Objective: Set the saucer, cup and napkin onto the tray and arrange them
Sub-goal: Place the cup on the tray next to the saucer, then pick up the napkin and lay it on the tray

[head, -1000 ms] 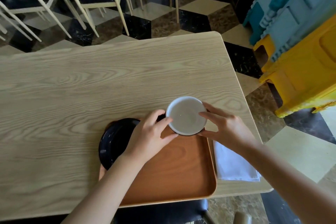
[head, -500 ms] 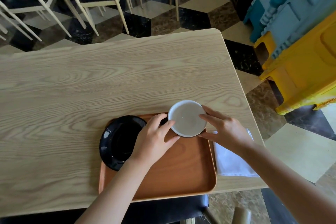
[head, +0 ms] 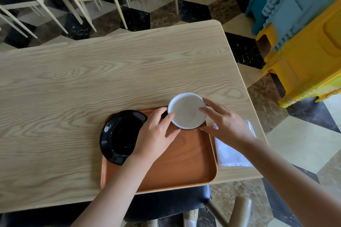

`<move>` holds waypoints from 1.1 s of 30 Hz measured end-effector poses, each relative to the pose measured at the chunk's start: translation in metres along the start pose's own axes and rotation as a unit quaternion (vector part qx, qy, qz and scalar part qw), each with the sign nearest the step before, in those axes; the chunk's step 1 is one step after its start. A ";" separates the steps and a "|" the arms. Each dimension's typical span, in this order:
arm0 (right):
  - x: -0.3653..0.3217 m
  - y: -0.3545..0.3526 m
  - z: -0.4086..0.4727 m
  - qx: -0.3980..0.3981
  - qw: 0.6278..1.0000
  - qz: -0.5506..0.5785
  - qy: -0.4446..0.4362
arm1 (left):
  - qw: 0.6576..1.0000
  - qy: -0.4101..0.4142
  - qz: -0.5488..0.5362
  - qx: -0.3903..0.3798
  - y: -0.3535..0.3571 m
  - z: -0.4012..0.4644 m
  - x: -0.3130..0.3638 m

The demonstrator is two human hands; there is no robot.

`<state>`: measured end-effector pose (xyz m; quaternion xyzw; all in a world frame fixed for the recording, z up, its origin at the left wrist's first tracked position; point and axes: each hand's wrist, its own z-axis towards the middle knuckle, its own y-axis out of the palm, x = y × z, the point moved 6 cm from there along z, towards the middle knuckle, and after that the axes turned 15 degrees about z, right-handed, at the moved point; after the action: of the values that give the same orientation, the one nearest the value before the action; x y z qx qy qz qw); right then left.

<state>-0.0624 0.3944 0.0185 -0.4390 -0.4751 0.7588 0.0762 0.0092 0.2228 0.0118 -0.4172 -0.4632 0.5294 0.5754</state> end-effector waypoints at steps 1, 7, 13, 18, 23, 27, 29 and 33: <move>0.000 0.000 -0.003 -0.004 1.000 -0.006 0.001 | 1.000 -0.002 0.004 -0.002 0.000 -0.001 0.001; 0.005 -0.020 -0.045 0.038 0.997 -0.029 0.058 | 0.997 0.066 -0.008 0.038 -0.016 -0.027 0.041; 0.051 -0.029 -0.109 0.073 0.957 0.009 0.281 | 0.981 0.182 -0.029 -0.066 0.015 -0.059 0.127; 0.054 -0.024 -0.123 0.096 0.924 0.074 0.363 | 0.968 0.216 0.005 -0.128 0.035 -0.064 0.156; 0.059 -0.020 -0.117 0.132 0.886 0.137 0.423 | 0.964 0.235 0.036 -0.122 0.040 -0.066 0.159; 0.067 -0.024 -0.116 0.154 0.853 0.197 0.458 | 0.964 0.234 0.003 -0.127 0.038 -0.063 0.158; 0.065 -0.028 -0.117 0.171 0.832 0.262 0.458 | 0.967 0.184 -0.107 -0.139 0.032 -0.060 0.154; 0.046 -0.039 -0.114 0.189 0.823 0.339 0.415 | 0.937 -0.020 -0.311 -0.158 0.027 -0.056 0.132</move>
<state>-0.0173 0.5145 0.0030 -0.8231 -0.0668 0.5575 0.0855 0.0590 0.3574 -0.0151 -0.3273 -0.6589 0.2521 0.6286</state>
